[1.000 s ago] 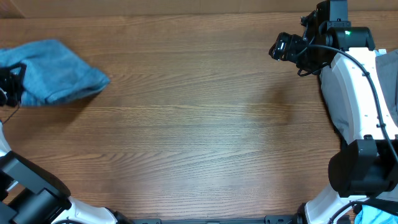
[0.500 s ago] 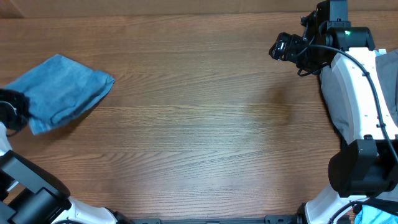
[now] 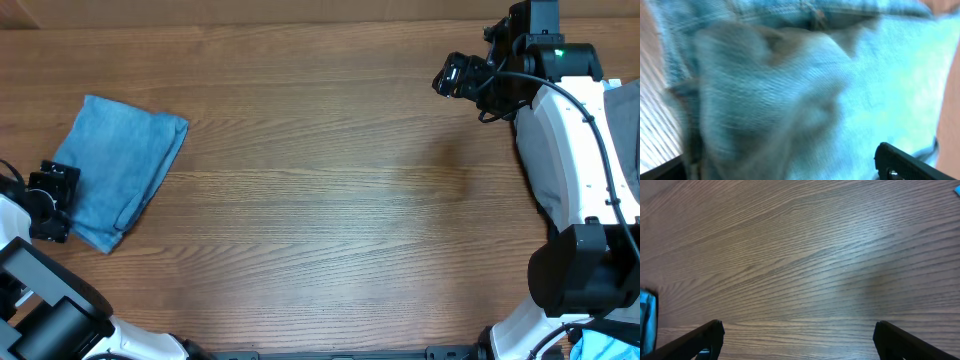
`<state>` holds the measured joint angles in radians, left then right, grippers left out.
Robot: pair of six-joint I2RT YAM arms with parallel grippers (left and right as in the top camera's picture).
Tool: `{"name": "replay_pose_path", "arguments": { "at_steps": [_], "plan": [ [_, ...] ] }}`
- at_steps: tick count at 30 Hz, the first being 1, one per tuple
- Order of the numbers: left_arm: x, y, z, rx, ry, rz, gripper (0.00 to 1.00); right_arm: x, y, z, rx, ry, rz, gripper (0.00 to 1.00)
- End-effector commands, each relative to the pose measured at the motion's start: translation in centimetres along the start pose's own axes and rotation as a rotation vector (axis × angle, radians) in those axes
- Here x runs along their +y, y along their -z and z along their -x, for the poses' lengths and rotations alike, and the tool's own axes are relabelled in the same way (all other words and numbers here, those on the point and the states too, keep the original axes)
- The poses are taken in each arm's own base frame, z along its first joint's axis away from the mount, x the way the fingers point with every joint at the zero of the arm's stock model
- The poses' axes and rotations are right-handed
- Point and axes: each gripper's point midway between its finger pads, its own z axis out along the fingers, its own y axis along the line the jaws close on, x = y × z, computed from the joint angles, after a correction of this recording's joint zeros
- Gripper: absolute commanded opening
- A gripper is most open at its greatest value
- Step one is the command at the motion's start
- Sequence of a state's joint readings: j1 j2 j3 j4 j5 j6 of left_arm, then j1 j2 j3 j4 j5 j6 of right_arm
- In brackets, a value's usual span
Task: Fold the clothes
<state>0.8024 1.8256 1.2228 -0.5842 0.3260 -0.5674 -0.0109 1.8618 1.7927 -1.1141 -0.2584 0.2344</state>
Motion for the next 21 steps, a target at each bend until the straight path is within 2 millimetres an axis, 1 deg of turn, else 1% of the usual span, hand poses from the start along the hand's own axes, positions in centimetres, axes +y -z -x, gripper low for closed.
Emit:
{"name": "replay_pose_path", "arguments": {
  "at_steps": [1, 2, 6, 8, 9, 13, 16, 18, 19, 20, 21],
  "plan": [
    [-5.5, 3.0, 0.1, 0.076, -0.075, -0.205, 1.0, 0.1, 0.2, 0.2, -0.008, 0.008, 0.006, 1.0],
    [-6.2, 3.9, 0.4, 0.076, -0.076, -0.21, 1.0, 0.1, 0.2, 0.2, -0.008, 0.007, 0.007, 1.0],
    [-7.9, 7.2, 1.3, 0.075, -0.109, -0.204, 1.0, 0.1, 0.2, 0.2, -0.008, 0.007, 0.006, 1.0],
    [-8.1, 8.6, 1.6, 0.071, -0.105, -0.176, 1.0, 0.1, 0.2, 0.2, -0.008, 0.007, 0.006, 1.0],
    [-8.0, 9.1, 1.7, 0.07, -0.101, -0.167, 1.0, 0.1, 0.2, 0.2, -0.008, 0.007, 0.006, 1.0],
    [-8.3, 10.0, 1.2, 0.097, -0.089, -0.165, 1.0, 0.1, 0.2, 0.2, -0.008, 0.008, 0.006, 1.0],
    [-8.2, 10.2, 0.7, 0.12, -0.081, -0.166, 1.0, 0.1, 0.2, 0.2, -0.008, 0.007, 0.006, 1.0],
    [-8.2, 10.2, 0.7, 0.117, -0.116, -0.169, 0.99, 0.1, 0.2, 0.2, -0.008, 0.008, 0.006, 1.0],
    [-8.3, 10.1, 0.7, 0.116, -0.139, -0.17, 0.92, 0.1, 0.2, 0.2, -0.008, 0.007, 0.006, 1.0],
    [-8.4, 10.1, 0.5, 0.115, -0.19, -0.173, 0.69, 0.1, 0.2, 0.2, -0.008, 0.007, 0.006, 1.0],
    [-8.5, 10.0, 0.4, 0.113, -0.234, -0.171, 0.24, 0.1, 0.2, 0.2, -0.008, 0.008, 0.006, 1.0]
  ]
}}
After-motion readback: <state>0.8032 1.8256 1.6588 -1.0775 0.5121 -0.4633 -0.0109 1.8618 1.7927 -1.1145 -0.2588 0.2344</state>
